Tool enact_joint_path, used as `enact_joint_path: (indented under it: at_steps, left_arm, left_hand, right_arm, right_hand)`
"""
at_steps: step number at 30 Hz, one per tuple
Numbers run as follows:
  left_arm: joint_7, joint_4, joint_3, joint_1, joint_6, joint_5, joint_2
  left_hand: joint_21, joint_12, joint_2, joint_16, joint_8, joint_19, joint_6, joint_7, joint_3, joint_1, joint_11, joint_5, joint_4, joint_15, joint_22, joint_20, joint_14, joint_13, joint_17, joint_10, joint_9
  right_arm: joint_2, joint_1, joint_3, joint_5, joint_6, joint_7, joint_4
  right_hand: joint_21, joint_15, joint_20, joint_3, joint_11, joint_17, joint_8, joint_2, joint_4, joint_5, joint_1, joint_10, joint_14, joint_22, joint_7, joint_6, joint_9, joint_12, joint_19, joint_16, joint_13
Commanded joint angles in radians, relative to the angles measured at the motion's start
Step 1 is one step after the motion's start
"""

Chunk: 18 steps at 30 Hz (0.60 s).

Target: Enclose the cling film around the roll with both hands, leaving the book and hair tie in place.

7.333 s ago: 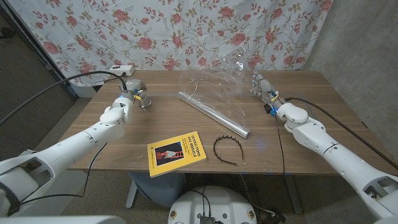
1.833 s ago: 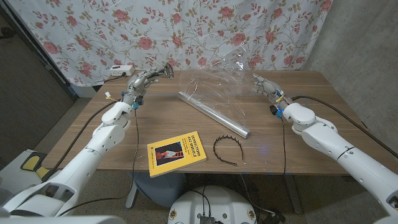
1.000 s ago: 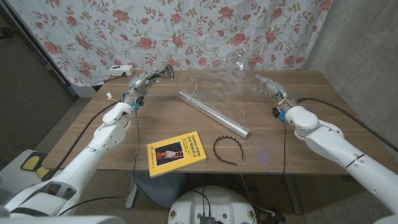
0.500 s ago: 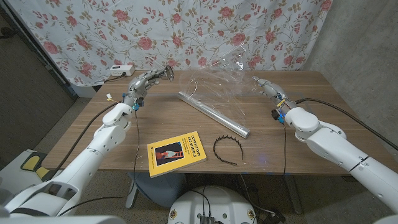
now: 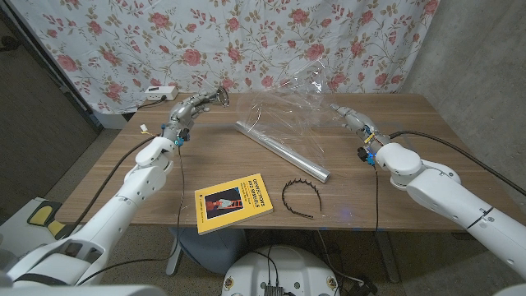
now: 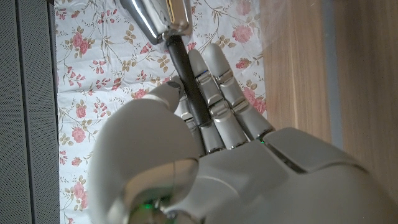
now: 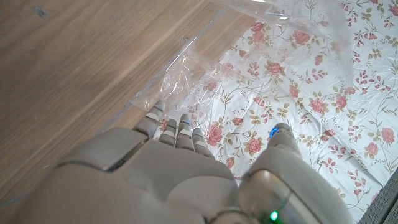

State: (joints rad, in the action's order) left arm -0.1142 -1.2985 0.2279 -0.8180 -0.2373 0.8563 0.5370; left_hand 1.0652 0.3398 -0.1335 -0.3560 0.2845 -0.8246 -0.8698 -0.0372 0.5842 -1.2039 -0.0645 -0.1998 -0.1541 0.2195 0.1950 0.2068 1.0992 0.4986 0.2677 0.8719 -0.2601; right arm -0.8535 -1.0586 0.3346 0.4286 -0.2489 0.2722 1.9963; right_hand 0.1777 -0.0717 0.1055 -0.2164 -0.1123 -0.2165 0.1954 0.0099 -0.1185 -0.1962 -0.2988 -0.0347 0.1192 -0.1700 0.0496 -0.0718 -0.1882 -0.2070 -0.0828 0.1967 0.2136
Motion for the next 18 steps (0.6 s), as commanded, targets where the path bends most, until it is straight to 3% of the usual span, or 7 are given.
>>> enact_joint_path:
  at_steps: [1, 7, 9, 10, 11, 13, 18]
  left_arm:
    - [-0.009, 0.032, 0.000, 0.023, -0.002, -0.001, -0.007]
    - [-0.022, 0.053, 0.007, 0.037, -0.002, -0.001, -0.015]
    - [-0.022, 0.058, 0.008, 0.039, -0.002, -0.002, -0.018]
    - [-0.024, 0.061, 0.008, 0.041, -0.003, -0.001, -0.020]
    - [-0.024, 0.064, 0.009, 0.042, -0.002, -0.001, -0.021]
    - [-0.027, 0.068, 0.010, 0.045, -0.003, 0.000, -0.024]
    - [-0.033, 0.075, 0.012, 0.049, -0.005, -0.002, -0.026]
  left_hand:
    - [0.008, -0.007, 0.000, -0.010, -0.002, 0.003, -0.005, 0.005, -0.004, -0.011, -0.003, -0.004, 0.000, 0.008, 0.002, 0.001, 0.011, 0.003, 0.002, 0.003, -0.002]
    - [0.010, -0.007, 0.001, -0.010, -0.003, 0.004, -0.006, 0.005, -0.005, -0.012, -0.004, -0.004, 0.000, 0.008, 0.001, 0.001, 0.011, 0.005, 0.003, 0.004, -0.001]
    - [0.010, -0.008, 0.001, -0.010, -0.003, 0.004, -0.007, 0.006, -0.005, -0.012, -0.005, -0.004, -0.001, 0.008, 0.001, 0.001, 0.011, 0.005, 0.003, 0.005, -0.001]
    - [0.010, -0.008, 0.001, -0.010, -0.003, 0.005, -0.007, 0.007, -0.005, -0.012, -0.006, -0.004, -0.001, 0.008, 0.001, 0.001, 0.011, 0.005, 0.003, 0.005, -0.001]
    - [0.011, -0.007, 0.001, -0.010, -0.003, 0.005, -0.008, 0.006, -0.005, -0.012, -0.006, -0.004, -0.001, 0.008, 0.001, 0.001, 0.011, 0.005, 0.004, 0.005, -0.001]
    - [0.012, -0.008, 0.001, -0.010, -0.003, 0.005, -0.009, 0.005, -0.006, -0.012, -0.007, -0.004, -0.001, 0.008, 0.001, 0.001, 0.012, 0.005, 0.004, 0.007, -0.001]
    - [0.014, -0.009, 0.001, -0.011, -0.004, 0.006, -0.009, 0.005, -0.007, -0.012, -0.007, -0.004, -0.001, 0.008, 0.000, 0.001, 0.012, 0.006, 0.005, 0.007, -0.001]
  right_arm:
    - [-0.020, -0.019, -0.009, 0.016, -0.030, -0.003, 0.041]
    - [-0.032, -0.030, -0.016, 0.019, -0.038, -0.002, 0.062]
    - [-0.029, -0.030, -0.017, 0.030, -0.048, -0.003, 0.064]
    - [-0.032, -0.029, -0.014, 0.030, -0.048, -0.010, 0.063]
    - [-0.032, -0.027, -0.012, 0.034, -0.056, -0.010, 0.065]
    - [-0.034, -0.026, -0.009, 0.037, -0.061, -0.015, 0.067]
    - [-0.048, -0.031, -0.013, 0.038, -0.080, -0.008, 0.089]
  right_hand:
    - [0.005, -0.008, 0.007, 0.001, -0.003, -0.006, -0.006, 0.001, 0.002, 0.002, 0.005, 0.010, 0.001, -0.005, -0.006, -0.009, -0.006, 0.003, 0.002, 0.006, 0.004]
    - [0.007, -0.008, 0.010, 0.004, -0.004, -0.007, -0.007, 0.001, 0.004, 0.002, 0.009, 0.015, 0.002, -0.005, -0.006, -0.016, -0.006, 0.004, 0.003, 0.008, 0.005]
    - [0.011, -0.008, 0.011, 0.008, 0.074, -0.010, -0.003, 0.002, 0.005, 0.001, 0.013, 0.019, 0.000, -0.005, -0.012, -0.018, -0.007, 0.002, 0.004, 0.013, 0.008]
    - [0.011, -0.007, 0.012, 0.009, 0.079, -0.011, -0.003, 0.002, 0.005, 0.001, 0.013, 0.019, 0.000, -0.005, -0.018, -0.019, -0.007, 0.001, 0.003, 0.014, 0.008]
    - [0.011, -0.007, 0.012, 0.009, 0.077, -0.011, -0.003, 0.003, 0.005, 0.001, 0.013, 0.020, -0.001, -0.005, -0.018, -0.021, -0.007, 0.001, 0.003, 0.014, 0.008]
    - [0.012, -0.007, 0.014, 0.010, 0.047, -0.012, -0.001, 0.004, 0.006, 0.001, 0.015, 0.022, 0.000, -0.005, -0.019, -0.021, -0.008, 0.000, 0.004, 0.015, 0.010]
    - [0.014, -0.008, 0.020, 0.012, 0.033, -0.012, 0.003, 0.005, 0.007, 0.001, 0.016, 0.021, 0.000, -0.005, -0.018, -0.014, -0.008, -0.001, 0.002, 0.017, 0.011]
